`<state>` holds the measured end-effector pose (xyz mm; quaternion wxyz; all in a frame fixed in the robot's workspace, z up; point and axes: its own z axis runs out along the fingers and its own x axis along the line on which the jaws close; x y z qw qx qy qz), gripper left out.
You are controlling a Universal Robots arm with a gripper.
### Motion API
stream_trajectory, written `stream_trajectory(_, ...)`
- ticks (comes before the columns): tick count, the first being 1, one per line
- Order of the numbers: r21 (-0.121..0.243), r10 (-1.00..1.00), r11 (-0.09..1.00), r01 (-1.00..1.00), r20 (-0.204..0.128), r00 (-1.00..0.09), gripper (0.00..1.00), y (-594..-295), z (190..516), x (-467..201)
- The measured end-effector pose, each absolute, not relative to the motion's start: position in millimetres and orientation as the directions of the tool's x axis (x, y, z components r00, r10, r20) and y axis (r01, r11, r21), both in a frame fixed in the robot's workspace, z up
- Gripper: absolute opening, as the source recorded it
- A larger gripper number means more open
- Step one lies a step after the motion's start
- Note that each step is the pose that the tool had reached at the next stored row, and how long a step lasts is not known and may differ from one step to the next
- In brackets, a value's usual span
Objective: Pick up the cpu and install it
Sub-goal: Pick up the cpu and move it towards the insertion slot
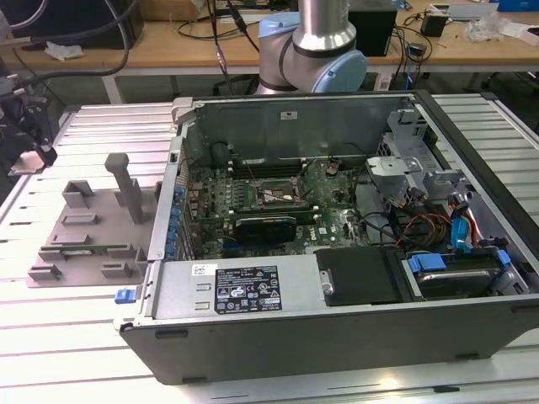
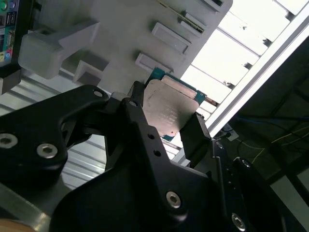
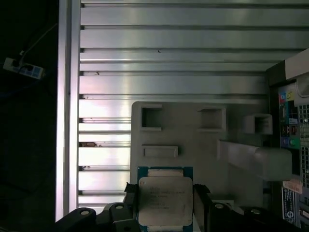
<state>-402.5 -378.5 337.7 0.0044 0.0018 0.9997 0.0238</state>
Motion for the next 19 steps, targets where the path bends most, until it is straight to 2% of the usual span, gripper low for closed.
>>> stream_trajectory(19,0.048,0.004,0.999,0.003,-0.009,-1.0,0.55,-378,383,-402)
